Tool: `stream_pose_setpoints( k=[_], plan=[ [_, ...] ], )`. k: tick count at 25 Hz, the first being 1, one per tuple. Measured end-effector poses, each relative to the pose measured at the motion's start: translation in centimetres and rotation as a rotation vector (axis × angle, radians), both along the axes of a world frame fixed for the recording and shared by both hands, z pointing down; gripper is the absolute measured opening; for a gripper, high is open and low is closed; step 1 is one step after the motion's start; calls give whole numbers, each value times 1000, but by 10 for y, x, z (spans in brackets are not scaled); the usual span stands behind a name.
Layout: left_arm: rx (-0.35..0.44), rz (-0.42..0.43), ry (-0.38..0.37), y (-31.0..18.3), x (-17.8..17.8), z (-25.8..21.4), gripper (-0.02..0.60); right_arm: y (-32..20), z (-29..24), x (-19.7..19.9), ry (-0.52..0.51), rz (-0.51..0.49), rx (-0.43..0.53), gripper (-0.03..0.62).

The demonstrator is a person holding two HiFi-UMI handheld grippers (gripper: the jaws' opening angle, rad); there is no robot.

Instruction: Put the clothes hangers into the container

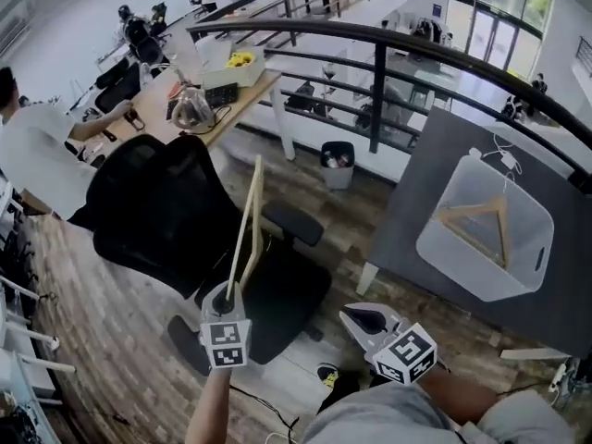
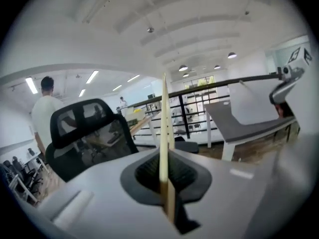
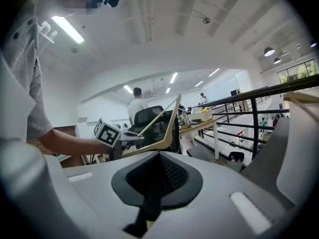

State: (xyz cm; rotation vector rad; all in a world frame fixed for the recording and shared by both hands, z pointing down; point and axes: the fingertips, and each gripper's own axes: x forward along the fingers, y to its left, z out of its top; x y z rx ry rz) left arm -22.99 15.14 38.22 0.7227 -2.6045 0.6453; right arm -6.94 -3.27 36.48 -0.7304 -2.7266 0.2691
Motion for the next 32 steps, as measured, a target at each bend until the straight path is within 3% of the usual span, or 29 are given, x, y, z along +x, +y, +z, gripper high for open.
stream_pose_setpoints(
  k=[10, 17, 21, 25, 32],
  plan=[
    [79, 433, -169, -219, 21, -129, 9, -103, -21, 40, -36, 179, -1, -1],
    [203, 761, -221, -383, 74, -210, 9, -176, -21, 64, -55, 288, 6, -1],
    [217, 969, -166, -483, 119, -203, 9, -217, -16, 74, -68, 349, 3, -2],
    [149, 1149, -63, -559, 162, -175, 9, -250, -20, 83, -79, 403, 8, 0],
    [-22, 1315, 99, -630, 210, -96, 9, -291, -15, 109, -57, 494, -9, 0]
  ],
)
